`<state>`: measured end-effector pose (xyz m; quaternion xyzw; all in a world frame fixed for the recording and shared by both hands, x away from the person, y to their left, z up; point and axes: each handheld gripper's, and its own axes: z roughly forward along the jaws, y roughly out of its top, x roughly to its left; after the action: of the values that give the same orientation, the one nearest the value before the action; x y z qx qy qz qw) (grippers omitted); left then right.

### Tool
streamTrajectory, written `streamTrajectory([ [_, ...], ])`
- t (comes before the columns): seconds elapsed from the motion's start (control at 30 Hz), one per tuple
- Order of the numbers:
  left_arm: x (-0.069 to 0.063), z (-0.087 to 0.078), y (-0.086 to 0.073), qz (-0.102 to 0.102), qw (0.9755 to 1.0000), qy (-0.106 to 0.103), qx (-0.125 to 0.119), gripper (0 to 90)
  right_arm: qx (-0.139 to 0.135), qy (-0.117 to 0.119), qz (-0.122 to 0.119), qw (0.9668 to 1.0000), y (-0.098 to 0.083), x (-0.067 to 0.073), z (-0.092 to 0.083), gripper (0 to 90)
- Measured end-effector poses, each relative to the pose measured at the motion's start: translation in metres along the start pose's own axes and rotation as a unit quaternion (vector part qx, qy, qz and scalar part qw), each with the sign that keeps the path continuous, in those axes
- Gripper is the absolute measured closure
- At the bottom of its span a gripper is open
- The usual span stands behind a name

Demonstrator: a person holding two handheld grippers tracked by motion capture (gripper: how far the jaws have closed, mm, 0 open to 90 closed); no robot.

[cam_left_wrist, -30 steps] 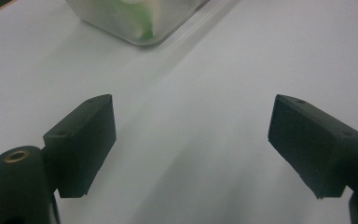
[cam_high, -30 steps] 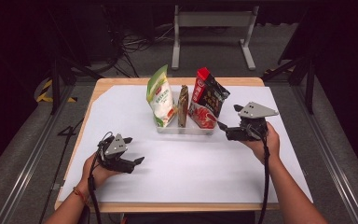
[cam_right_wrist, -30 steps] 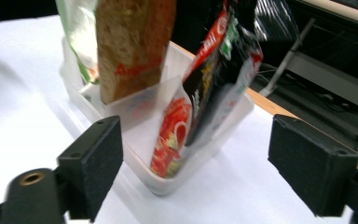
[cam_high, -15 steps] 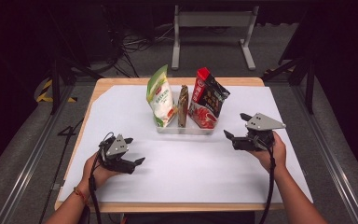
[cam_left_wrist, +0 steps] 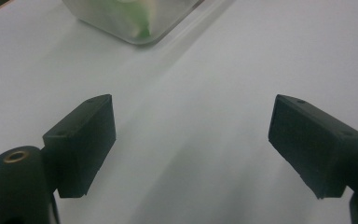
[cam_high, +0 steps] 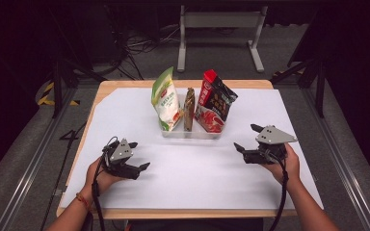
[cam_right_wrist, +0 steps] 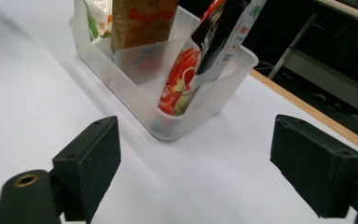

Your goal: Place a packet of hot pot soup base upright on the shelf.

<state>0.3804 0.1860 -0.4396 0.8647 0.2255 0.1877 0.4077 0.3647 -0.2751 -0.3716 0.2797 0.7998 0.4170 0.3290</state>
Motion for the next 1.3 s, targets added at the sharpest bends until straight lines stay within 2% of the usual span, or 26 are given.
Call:
streamTrajectory([
  [0.3, 0.000, 0.001, 0.000, 0.001, 1.0000, 0.000, 0.002, 15.6, -0.001, 0.012, 0.002, 0.9999, -0.017, 0.001, -0.007, 15.8],
  [0.37, 0.000, 0.001, 0.000, 0.001, 1.0000, 0.000, 0.002, 15.5, 0.006, 0.011, -0.007, 0.9999, -0.019, 0.002, -0.008, 14.2],
  [0.53, -0.001, 0.001, 0.000, 0.002, 1.0000, 0.000, 0.002, 15.5, 0.004, 0.019, -0.005, 0.9998, -0.027, 0.002, -0.011, 14.3],
  [0.87, -0.002, 0.001, 0.000, 0.005, 1.0000, 0.000, 0.002, 15.4, 0.008, 0.018, -0.012, 0.9997, -0.041, 0.004, -0.021, 13.5],
  [1.3, -0.003, 0.001, 0.000, 0.009, 1.0000, -0.001, 0.003, 15.4, 0.017, 0.019, 0.004, 0.9997, -0.062, 0.004, -0.029, 13.1],
])
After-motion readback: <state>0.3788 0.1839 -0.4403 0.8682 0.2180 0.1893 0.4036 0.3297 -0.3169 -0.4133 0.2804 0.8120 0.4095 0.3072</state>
